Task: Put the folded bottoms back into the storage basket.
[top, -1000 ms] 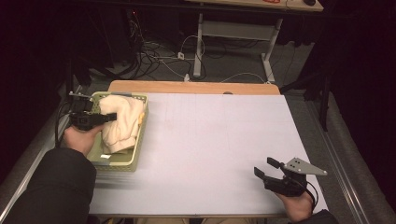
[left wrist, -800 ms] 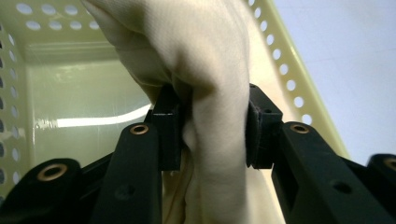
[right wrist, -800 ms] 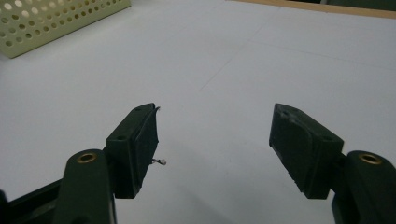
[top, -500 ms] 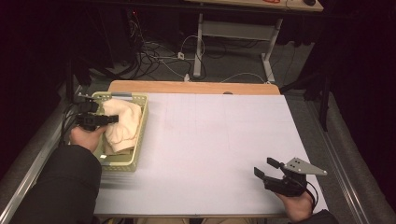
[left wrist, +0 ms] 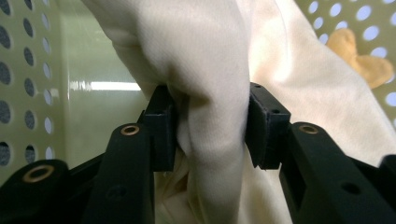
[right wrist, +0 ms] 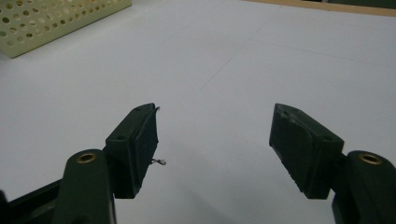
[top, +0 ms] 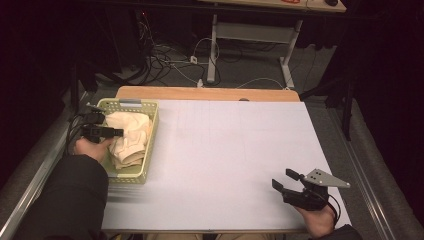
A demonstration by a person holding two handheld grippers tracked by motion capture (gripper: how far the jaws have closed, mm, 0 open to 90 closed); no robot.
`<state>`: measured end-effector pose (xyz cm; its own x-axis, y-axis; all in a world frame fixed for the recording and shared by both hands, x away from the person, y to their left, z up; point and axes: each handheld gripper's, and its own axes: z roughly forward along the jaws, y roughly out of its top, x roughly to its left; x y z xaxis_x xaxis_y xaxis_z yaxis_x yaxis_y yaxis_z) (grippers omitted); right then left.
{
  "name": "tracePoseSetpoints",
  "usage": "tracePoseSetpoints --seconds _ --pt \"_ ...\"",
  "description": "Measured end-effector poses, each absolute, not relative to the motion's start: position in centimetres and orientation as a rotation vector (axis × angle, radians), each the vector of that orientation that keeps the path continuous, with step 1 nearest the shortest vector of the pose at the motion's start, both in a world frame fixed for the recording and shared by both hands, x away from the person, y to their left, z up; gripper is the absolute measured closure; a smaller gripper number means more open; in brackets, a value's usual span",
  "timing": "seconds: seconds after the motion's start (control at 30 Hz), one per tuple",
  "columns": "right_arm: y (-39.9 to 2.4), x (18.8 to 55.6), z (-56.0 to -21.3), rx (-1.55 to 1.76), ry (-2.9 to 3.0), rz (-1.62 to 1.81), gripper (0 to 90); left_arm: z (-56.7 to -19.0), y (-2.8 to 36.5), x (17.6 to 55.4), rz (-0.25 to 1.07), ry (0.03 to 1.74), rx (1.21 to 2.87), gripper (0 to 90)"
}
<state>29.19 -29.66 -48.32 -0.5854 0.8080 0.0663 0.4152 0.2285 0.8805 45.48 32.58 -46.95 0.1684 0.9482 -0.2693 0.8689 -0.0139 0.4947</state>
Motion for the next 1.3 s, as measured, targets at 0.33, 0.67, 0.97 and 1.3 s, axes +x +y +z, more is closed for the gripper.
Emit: tracePoseSetpoints --seconds 0.33,0.67,0.97,1.3 --pt "-29.7 29.2 -48.3 1.127 2.1 1.314 32.8 -46.4 32.3 45.1 0.232 1.714 1.9 43.9" --pt "-29.6 29.1 -48.3 1.124 2.102 1.311 32.8 -45.2 32.5 44.2 0.274 1.679 1.871 38.1" --pt "-29.6 29.1 -48.3 1.124 2.1 1.312 32.8 -44.3 32.8 43.3 0.297 1.64 1.84 37.0" --pt "-29.6 29.1 -48.3 1.12 2.102 1.309 32.8 -43.2 32.7 42.2 0.323 1.577 1.827 35.6"
